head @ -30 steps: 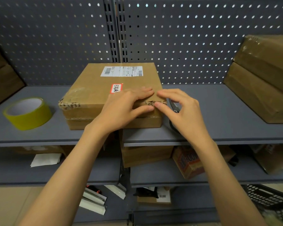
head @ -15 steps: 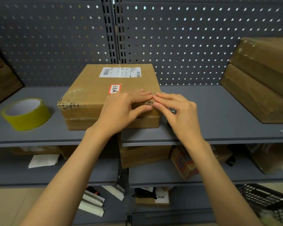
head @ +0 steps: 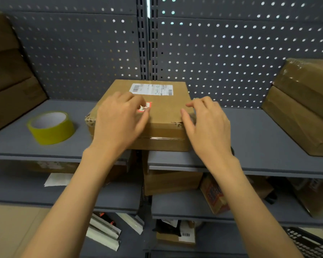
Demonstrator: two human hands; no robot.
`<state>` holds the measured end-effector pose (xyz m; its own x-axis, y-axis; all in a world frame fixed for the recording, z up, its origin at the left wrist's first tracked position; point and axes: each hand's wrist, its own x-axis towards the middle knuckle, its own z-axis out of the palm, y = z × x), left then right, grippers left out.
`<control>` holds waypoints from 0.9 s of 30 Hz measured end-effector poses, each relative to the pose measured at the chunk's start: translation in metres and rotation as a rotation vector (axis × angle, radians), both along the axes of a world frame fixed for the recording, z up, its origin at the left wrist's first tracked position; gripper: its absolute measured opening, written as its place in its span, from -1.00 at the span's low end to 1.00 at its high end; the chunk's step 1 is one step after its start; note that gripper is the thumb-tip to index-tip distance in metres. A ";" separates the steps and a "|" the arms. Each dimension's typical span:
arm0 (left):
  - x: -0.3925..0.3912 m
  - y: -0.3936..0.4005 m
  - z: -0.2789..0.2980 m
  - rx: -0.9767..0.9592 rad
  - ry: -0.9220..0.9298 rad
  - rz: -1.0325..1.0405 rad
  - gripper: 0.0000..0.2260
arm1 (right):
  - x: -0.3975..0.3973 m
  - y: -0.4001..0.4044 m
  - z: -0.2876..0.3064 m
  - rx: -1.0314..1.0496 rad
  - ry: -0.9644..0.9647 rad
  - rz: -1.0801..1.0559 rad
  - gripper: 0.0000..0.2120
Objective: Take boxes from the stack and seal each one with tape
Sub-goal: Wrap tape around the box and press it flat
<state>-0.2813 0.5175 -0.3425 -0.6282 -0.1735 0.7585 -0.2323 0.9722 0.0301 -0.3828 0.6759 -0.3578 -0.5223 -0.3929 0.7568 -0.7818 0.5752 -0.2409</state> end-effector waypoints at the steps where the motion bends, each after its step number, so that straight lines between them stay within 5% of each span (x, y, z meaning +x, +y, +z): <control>1: 0.008 -0.006 0.000 -0.001 0.003 0.048 -0.83 | 0.001 -0.007 0.001 0.022 0.076 -0.022 -0.83; 15: 0.113 -0.106 -0.017 0.048 -0.021 0.369 -0.79 | 0.060 -0.121 0.010 0.085 0.159 0.205 -0.84; 27: 0.104 -0.175 -0.042 0.168 -0.328 0.214 -0.74 | 0.084 -0.190 0.001 0.069 0.121 0.142 -0.89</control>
